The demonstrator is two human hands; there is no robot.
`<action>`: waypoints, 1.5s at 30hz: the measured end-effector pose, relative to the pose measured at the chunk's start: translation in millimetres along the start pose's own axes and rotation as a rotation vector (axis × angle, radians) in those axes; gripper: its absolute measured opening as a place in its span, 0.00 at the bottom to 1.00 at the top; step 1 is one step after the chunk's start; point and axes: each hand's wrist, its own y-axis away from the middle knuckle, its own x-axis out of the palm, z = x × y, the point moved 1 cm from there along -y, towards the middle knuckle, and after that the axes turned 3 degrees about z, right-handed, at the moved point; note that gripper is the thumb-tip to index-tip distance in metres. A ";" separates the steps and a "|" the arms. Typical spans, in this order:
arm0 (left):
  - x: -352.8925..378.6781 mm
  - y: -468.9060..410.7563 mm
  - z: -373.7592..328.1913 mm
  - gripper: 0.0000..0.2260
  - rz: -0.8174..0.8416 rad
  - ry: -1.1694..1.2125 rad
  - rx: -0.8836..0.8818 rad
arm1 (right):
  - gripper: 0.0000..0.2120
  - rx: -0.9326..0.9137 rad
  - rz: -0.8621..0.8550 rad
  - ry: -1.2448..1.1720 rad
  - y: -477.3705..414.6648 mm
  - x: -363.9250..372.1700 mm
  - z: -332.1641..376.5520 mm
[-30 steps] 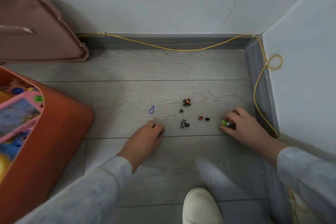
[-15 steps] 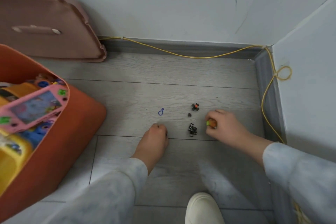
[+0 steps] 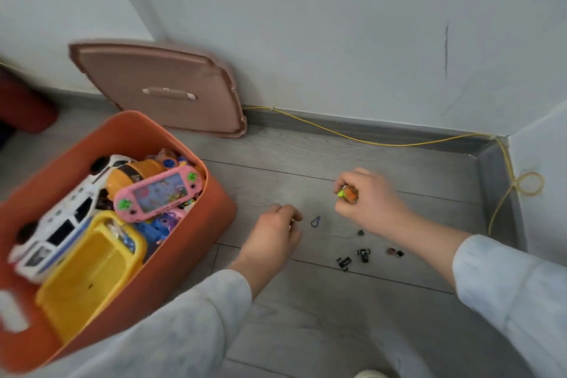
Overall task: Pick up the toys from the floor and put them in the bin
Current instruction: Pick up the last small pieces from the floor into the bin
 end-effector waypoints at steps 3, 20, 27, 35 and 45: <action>-55.8 -5.3 -14.7 0.07 -0.182 -0.034 0.082 | 0.10 -0.041 -0.054 -0.037 -24.5 -11.8 43.4; -193.2 60.9 56.2 0.23 -0.368 -0.129 -0.180 | 0.09 -0.460 0.129 -0.413 -81.3 55.7 256.3; -190.9 57.2 47.7 0.22 -0.479 -0.142 -0.157 | 0.08 -0.402 -0.047 -0.501 -86.7 43.3 222.6; -136.6 13.6 -8.6 0.12 -0.327 -0.253 0.296 | 0.20 -0.066 -0.117 -0.126 -59.2 15.7 88.0; -8.8 -19.5 -17.0 0.15 0.226 -0.235 0.069 | 0.23 0.208 0.178 0.194 25.5 24.7 -64.3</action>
